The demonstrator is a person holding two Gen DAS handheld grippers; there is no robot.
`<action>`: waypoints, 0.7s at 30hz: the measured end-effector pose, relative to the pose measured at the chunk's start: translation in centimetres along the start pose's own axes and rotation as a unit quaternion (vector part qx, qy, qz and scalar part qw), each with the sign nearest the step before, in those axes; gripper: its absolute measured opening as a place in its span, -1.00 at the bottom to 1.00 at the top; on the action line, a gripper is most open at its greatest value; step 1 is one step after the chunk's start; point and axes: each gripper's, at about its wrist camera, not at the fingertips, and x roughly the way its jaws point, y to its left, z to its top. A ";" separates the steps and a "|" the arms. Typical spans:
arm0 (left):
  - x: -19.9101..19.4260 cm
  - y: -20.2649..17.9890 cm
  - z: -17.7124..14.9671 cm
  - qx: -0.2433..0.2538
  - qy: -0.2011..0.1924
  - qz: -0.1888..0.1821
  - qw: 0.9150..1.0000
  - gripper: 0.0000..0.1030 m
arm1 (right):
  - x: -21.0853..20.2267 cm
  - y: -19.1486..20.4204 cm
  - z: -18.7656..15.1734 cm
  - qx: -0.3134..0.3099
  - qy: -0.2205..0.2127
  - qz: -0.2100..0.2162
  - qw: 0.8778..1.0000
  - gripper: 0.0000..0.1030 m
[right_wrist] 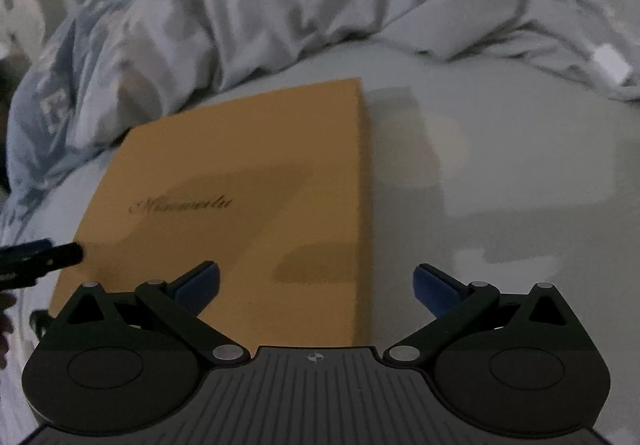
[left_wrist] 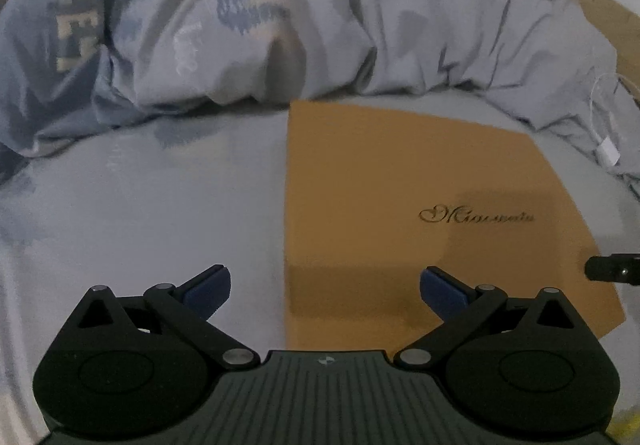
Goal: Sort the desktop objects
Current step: 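Close both grippers on opposite edges of the orange lid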
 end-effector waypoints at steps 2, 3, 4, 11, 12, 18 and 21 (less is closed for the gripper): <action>0.7 0.1 -0.1 -0.008 0.002 -0.005 1.000 1.00 | 1.2 0.1 -0.1 0.005 0.009 0.008 1.000 1.00; 0.9 0.2 -0.1 -0.017 0.000 -0.011 1.000 1.00 | 1.6 0.2 -0.2 0.008 0.010 0.011 1.000 1.00; 1.1 0.3 -0.2 -0.025 -0.001 -0.016 1.000 1.00 | 2.0 0.2 -0.2 0.013 0.008 0.017 1.000 1.00; 2.1 -0.3 0.0 -0.041 0.003 -0.051 0.998 1.00 | 3.5 -0.6 0.3 0.060 0.012 0.044 0.997 1.00; 2.2 -0.4 0.0 -0.047 0.000 -0.045 0.998 1.00 | 3.6 -0.8 0.3 0.064 0.012 0.046 0.997 1.00; 2.6 -1.0 0.7 -0.070 -0.008 -0.028 0.997 1.00 | 4.0 -0.7 0.2 0.077 -0.001 0.040 0.996 1.00; 2.3 -1.3 0.4 -0.068 -0.015 -0.027 0.997 1.00 | 4.1 -0.3 0.4 0.075 0.003 0.030 0.997 1.00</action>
